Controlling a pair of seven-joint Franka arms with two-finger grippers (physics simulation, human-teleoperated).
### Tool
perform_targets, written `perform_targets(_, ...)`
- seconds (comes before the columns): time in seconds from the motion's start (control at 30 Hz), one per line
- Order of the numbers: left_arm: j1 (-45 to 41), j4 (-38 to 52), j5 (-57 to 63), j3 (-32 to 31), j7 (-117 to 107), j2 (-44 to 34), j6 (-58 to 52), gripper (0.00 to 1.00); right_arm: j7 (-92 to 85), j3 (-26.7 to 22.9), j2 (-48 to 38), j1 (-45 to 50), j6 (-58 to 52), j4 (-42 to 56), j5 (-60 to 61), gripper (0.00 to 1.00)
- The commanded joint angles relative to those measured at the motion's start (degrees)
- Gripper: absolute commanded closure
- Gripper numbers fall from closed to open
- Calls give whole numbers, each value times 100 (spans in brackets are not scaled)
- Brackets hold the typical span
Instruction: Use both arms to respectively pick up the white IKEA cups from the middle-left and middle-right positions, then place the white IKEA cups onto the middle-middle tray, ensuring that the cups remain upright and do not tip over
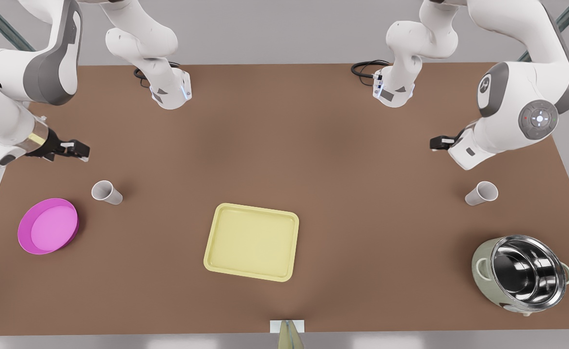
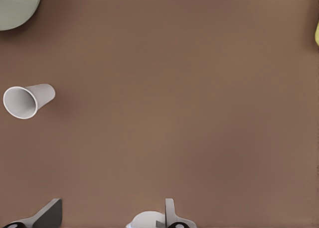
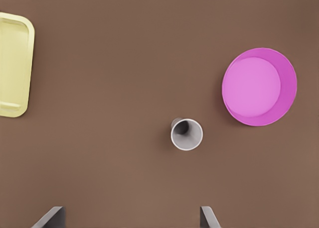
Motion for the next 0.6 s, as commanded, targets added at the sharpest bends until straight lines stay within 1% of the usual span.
perform_targets(0.0, 78, 2, -194, 15, -169, 2, 75, 0, 158, -4, 7, 45, 302, 6, -16, 0)
perform_targets(0.03, 78, -16, -186, 24, -160, 2, 154, 0, 105, -4, 60, 19, 267, 23, -16, 0)
perform_targets(0.07, 78, -34, -194, 269, -11, 133, 381, 0, -97, -31, 262, -25, 250, 32, -7, 0)
perform_targets(0.1, 78, -261, -159, 550, 533, 239, 1092, 0, -132, -40, 508, -131, 250, 6, -25, 0)
perform_targets(0.13, 218, -868, -89, 964, 1333, 414, 2340, 0, -326, -40, 798, -245, 250, 6, -16, 0)
perform_targets(0.17, 543, -992, -80, 1008, 1641, 634, 2781, 0, -361, -40, 1140, -403, 364, 32, -25, 0)
perform_targets(0.2, 886, -992, -89, 1008, 1747, 854, 2878, 0, -379, -31, 1360, -596, 583, 6, 19, 0)
perform_targets(0.27, 1238, -1132, -98, 1017, 2125, 1039, 3379, 0, -660, -31, 1809, -755, 1154, -99, 89, 0)
perform_targets(0.3, 1361, -1343, -89, 1149, 2344, 1039, 3686, 0, -862, -31, 1791, -825, 1480, -328, 98, 0)
perform_targets(0.33, 1475, -1361, -89, 1219, 2389, 1171, 4055, 0, -985, -22, 1792, -948, 1761, -539, 107, 0)
perform_targets(0.37, 1651, -1361, -98, 1219, 2397, 1293, 4205, 0, -1117, -22, 1800, -1036, 1814, -601, 169, 0)
perform_targets(0.47, 1994, -1387, -98, 1219, 2881, 1689, 4372, 0, -1337, -22, 1712, -1194, 2130, -1005, 248, 0)
perform_targets(0.5, 2055, -1387, -106, 1219, 2881, 1865, 4610, 0, -1345, -22, 1668, -1256, 2341, -1242, 239, 0)
perform_targets(0.57, 2099, -1580, -98, 1219, 2881, 2014, 4680, 0, -1398, -31, 1422, -1326, 3017, -1883, 239, 0)
